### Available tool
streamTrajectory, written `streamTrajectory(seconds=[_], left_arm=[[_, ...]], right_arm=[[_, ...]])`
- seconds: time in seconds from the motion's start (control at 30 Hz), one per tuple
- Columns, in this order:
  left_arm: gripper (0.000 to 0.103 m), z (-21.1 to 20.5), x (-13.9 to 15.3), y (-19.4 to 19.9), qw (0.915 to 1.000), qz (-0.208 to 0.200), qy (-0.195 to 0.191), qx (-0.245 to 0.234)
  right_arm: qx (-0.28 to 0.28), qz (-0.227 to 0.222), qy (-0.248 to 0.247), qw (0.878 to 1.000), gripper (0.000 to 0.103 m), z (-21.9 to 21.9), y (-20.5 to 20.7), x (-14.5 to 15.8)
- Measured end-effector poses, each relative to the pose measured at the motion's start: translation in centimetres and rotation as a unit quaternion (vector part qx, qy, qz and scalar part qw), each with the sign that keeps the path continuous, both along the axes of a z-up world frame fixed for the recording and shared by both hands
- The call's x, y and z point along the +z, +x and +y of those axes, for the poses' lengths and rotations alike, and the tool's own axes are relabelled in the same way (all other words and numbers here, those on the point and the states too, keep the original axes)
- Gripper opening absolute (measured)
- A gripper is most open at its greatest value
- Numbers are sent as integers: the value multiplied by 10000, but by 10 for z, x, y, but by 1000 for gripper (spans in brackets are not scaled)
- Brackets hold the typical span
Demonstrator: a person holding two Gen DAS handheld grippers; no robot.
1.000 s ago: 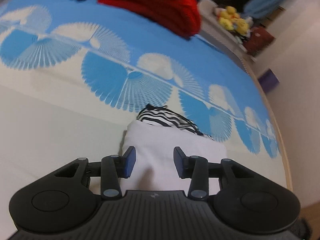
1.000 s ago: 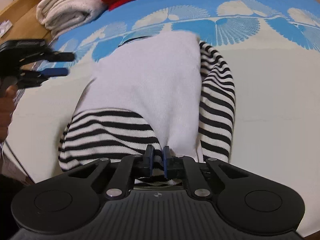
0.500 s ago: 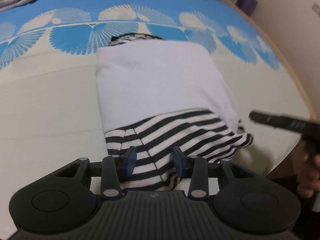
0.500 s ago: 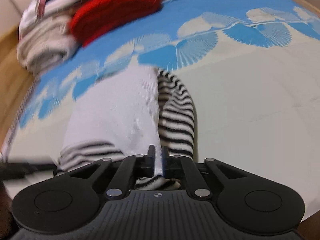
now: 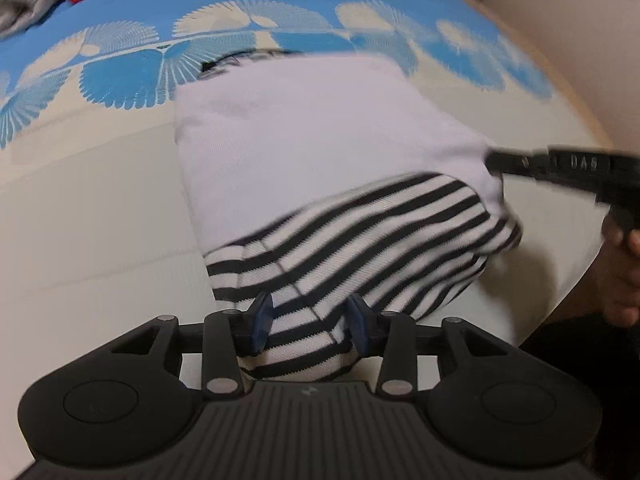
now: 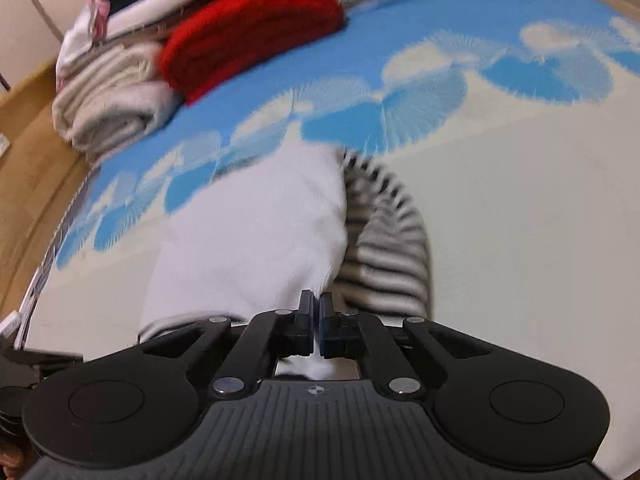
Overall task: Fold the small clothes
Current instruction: 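Open both grippers and pull them back from the folded hoodie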
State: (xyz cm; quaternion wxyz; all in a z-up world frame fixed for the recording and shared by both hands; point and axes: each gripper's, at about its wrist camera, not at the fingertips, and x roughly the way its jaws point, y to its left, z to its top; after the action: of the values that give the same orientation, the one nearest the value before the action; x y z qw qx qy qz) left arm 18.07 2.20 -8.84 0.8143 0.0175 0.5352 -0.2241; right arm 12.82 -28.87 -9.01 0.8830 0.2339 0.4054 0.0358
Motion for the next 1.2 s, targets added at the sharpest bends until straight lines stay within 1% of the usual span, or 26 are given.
streamTrajectory(seconds=[0.03, 0.07, 0.13, 0.17, 0.23, 0.27, 0.3, 0.33, 0.43, 0.47, 0.5, 0.57, 0.6, 0.63, 0.67, 0.73, 0.77, 0.8, 0.87, 0.93, 0.97, 1.0, 1.07, 1.13, 1.17, 1.2], left_arm=[[46, 6, 4, 1, 9998, -28, -180, 121], [46, 11, 8, 3, 9992, -67, -337, 223], [46, 17, 11, 7, 9975, -17, -629, 336], [45, 17, 10, 8, 9975, 27, -629, 324], [44, 6, 0, 9, 9994, 178, -238, 150], [45, 0, -8, 9, 9997, 229, 105, 70], [47, -4, -13, 9, 9992, 229, 340, 15], [48, -5, -15, 9, 9989, 212, 425, -18], [47, 1, -9, 10, 9995, 189, 251, 89], [47, 2, -6, 10, 9997, 141, 182, 118], [47, 3, -3, 8, 9999, 57, 119, 108], [47, 2, 1, 5, 10000, 9, 60, 58], [47, 1, -1, 5, 9999, 31, 94, 31], [47, -1, -5, 6, 9998, 77, 190, 13], [49, -3, -10, 7, 9994, 139, 307, 17], [55, -4, -15, 8, 9989, 219, 419, 50], [56, -4, -16, 9, 9989, 221, 412, 56], [56, -4, -15, 9, 9989, 193, 425, 61], [58, -1, -11, 9, 9990, 88, 429, 105], [59, 2, -6, 7, 9992, -12, 357, 185], [61, 4, -4, 7, 9991, -64, 331, 240], [62, 6, -1, 5, 9989, -142, 324, 319], [73, 9, 7, 1, 9977, -350, 323, 487], [81, 11, 20, -7, 9951, -658, 319, 668], [86, 11, 26, -11, 9934, -818, 328, 730], [87, 9, 34, -18, 9909, -1029, 346, 796]], right_arm=[[-301, 131, 286, 9991, 0, -15, -1, -2], [-550, 303, 439, 9971, 0, -28, -1, -5], [-752, 587, 427, 9945, 0, -38, 2, -13], [-747, 655, 317, 9946, 0, -37, 3, -15], [-552, 704, 177, 9958, 0, -28, 4, -19], [-433, 692, 141, 9966, 0, -23, 3, -19], [-331, 646, 70, 9973, 1, -17, 2, -16], [-232, 545, -105, 9982, 2, -10, 1, -11], [-139, 100, -763, 9969, 6, 1, -7, 9], [-83, -91, -804, 9967, 12, 3, -10, 15], [30, -272, -704, 9971, 17, 5, -13, 21], [415, -406, -431, 9974, 17, 7, -14, 24], [647, -344, -381, 9966, 17, 11, -14, 22], [864, -141, -434, 9952, 17, 16, -12, 14], [1056, 219, -580, 9925, 17, 22, -8, 2], [1271, 1214, -1143, 9778, 17, 32, -3, -33], [1228, 1504, -1340, 9718, 16, 33, -3, -44], [1182, 1573, -1307, 9717, 15, 31, -3, -48], [1115, 1429, -1231, 9757, 15, 29, -3, -40], [1059, 1186, -1366, 9778, 17, 28, -5, -26], [978, 1081, -1398, 9794, 22, 25, -5, -19], [879, 961, -1376, 9819, 31, 22, -8, -11], [709, 697, -1306, 9864, 42, 16, -15, 3], [636, 274, -1321, 9888, 45, 14, -22, 24], [627, 64, -1357, 9887, 49, 13, -28, 33], [608, -158, -1401, 9881, 54, 12, -34, 43]])
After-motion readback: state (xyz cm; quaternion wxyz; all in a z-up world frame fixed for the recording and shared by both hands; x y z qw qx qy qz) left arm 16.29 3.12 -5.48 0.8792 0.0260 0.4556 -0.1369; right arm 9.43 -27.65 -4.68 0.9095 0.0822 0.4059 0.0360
